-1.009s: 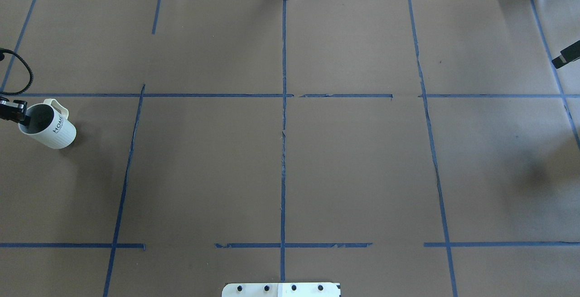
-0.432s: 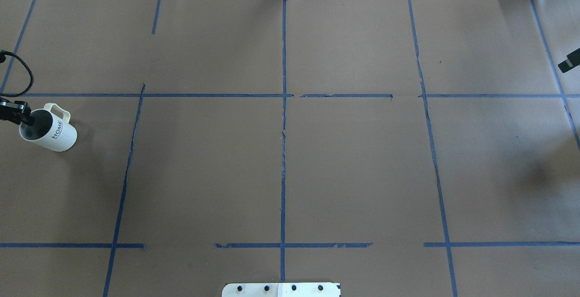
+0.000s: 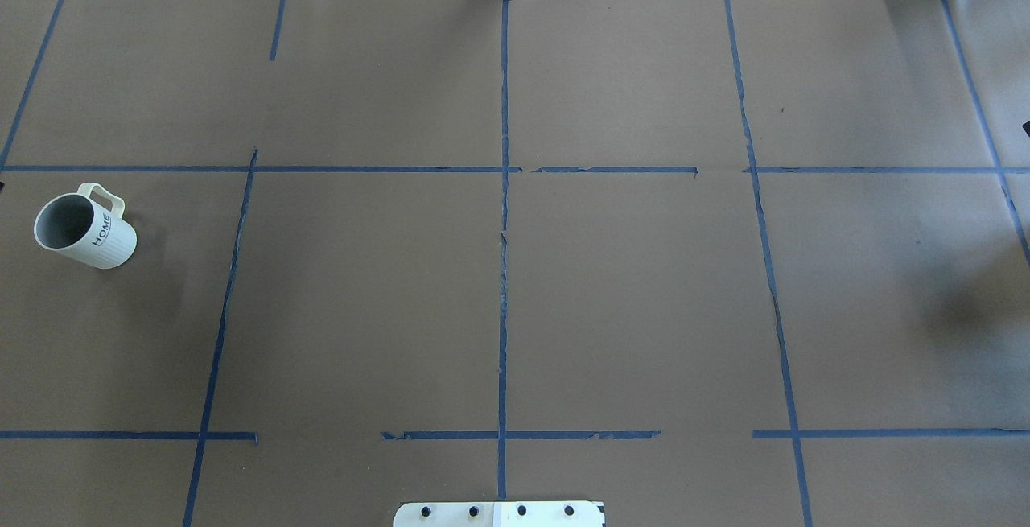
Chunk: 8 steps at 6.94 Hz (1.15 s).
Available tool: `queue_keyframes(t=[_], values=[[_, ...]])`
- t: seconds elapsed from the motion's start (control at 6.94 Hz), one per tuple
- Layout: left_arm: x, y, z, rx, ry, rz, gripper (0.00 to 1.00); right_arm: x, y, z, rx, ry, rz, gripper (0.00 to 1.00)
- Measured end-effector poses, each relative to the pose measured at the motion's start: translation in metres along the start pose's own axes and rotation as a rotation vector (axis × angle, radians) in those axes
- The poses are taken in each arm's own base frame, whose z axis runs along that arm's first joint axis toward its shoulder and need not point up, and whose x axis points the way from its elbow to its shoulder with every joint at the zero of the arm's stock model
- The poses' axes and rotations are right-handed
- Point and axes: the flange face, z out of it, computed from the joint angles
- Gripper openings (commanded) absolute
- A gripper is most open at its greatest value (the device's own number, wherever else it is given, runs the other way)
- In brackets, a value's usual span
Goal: Left arm hands cup to right arm to dump lemon
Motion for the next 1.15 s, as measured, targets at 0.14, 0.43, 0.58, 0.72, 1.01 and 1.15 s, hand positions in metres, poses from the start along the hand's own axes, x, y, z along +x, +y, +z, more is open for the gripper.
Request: queue_keyframes(t=[0.14,0.43,0.58,0.72,1.01,1.15], values=[[-0.034,0.006,-0.022,-0.026,-0.022,0.015,1.00,0.008,0.006,-0.001,0.000,0.002,0.001,1.00],[-0.097,0.036,-0.058,-0.058,0.012,-0.033,1.00,0.020,0.013,-0.007,-0.011,0.006,0.031,1.00],[-0.115,0.057,-0.068,-0.048,0.046,-0.065,1.00,0.025,0.018,-0.007,-0.029,0.006,0.056,1.00],[-0.121,0.072,-0.073,-0.038,0.057,-0.078,1.00,0.030,0.026,-0.004,-0.042,0.005,0.073,1.00],[-0.125,0.086,-0.074,-0.030,0.059,-0.078,1.00,0.037,0.040,0.002,-0.057,0.006,0.093,1.00],[-0.126,0.090,-0.072,-0.031,0.059,-0.080,1.00,0.039,0.045,0.004,-0.062,0.009,0.101,1.00]])
